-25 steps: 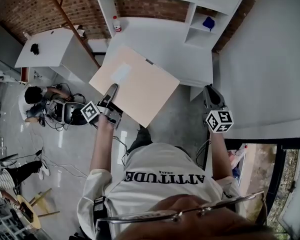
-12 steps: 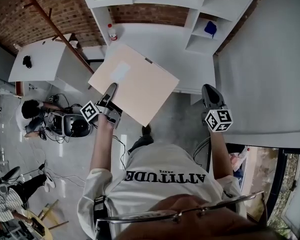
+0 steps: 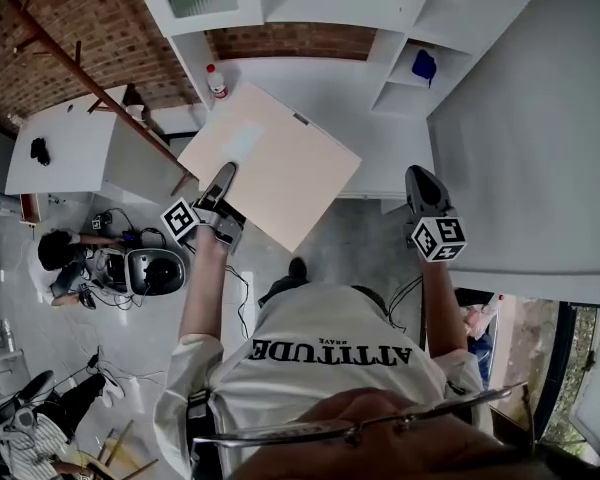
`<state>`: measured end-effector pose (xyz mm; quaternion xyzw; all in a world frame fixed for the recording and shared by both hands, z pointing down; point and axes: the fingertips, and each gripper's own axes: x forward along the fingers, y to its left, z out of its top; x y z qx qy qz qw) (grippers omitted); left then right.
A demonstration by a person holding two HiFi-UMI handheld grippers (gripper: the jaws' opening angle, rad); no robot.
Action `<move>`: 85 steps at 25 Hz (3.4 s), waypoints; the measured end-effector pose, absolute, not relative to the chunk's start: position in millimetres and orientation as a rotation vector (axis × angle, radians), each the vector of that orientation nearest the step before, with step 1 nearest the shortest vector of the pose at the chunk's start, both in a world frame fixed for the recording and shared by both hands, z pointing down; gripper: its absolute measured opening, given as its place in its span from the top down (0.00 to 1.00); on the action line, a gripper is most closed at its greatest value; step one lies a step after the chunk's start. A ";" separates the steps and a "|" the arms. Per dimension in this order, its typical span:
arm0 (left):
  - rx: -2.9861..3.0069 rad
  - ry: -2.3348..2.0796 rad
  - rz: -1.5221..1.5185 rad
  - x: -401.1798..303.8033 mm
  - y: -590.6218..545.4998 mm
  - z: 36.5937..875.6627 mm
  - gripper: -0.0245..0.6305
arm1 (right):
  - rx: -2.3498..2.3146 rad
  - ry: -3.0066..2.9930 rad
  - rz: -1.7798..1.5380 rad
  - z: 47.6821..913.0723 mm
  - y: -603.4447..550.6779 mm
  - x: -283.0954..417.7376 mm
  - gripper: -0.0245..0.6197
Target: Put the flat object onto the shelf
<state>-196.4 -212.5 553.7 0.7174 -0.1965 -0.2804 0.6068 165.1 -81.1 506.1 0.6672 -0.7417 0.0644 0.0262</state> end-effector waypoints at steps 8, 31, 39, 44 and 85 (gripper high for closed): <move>1.655 -0.417 -0.607 -190.7 -248.7 550.2 0.54 | 2.102 -2.263 0.206 503.8 -107.7 157.0 0.92; 1.666 -0.407 -0.666 -101.9 -333.5 512.1 0.54 | 2.019 -2.376 0.187 499.3 -237.1 241.7 0.92; 1.674 -0.457 -0.706 -62.2 -360.0 493.5 0.54 | 1.900 -2.500 0.121 478.4 -285.6 263.8 0.92; 1.662 -0.500 -0.747 -34.9 -379.5 480.7 0.54 | 1.846 -2.593 0.092 463.2 -305.5 279.8 0.92; 1.439 -0.856 -0.993 48.7 -515.3 469.9 0.53 | 1.379 -2.799 0.017 425.6 -364.2 230.1 0.71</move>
